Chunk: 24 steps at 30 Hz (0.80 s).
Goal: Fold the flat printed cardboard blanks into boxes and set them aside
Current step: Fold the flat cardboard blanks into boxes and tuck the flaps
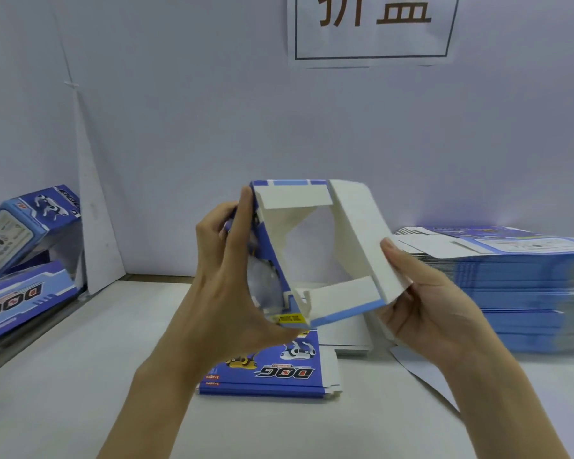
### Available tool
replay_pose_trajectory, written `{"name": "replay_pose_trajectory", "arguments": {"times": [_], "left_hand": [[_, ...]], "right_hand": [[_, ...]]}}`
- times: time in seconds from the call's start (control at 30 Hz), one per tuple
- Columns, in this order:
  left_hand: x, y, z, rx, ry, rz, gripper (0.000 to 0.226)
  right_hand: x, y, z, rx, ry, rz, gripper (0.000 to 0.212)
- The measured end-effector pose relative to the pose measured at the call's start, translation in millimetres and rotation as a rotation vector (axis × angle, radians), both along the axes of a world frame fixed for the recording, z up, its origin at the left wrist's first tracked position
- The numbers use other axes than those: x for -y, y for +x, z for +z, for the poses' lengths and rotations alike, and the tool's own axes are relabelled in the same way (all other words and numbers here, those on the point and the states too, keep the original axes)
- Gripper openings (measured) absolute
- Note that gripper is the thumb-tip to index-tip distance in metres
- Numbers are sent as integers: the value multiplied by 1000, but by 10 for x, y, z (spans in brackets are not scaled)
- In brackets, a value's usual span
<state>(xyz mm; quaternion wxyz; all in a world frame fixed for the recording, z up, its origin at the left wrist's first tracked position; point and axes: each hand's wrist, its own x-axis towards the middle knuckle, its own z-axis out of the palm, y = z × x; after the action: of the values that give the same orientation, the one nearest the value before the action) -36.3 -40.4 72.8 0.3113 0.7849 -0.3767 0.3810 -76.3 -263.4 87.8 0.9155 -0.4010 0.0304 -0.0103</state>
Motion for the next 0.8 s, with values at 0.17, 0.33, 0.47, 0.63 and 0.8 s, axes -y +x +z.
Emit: {"name": "replay_pose_trajectory", "arguments": {"times": [0.17, 0.33, 0.47, 0.63, 0.8], "left_hand": [[36, -44, 47, -33, -6, -80, 139], [-8, -63, 67, -58, 29, -37, 138], [28, -74, 54, -34, 47, -56, 133], [118, -88, -12, -80, 110, -67, 124], [-1, -54, 13, -107, 38, -31, 130]], "right_hand": [[-95, 4, -79, 2, 199, 287, 46], [-140, 63, -161, 25, 330, 358, 66], [-149, 99, -200, 29, 419, 400, 58], [-66, 141, -264, -141, 356, 300, 41], [-41, 147, -164, 32, 6, -84, 15]]}}
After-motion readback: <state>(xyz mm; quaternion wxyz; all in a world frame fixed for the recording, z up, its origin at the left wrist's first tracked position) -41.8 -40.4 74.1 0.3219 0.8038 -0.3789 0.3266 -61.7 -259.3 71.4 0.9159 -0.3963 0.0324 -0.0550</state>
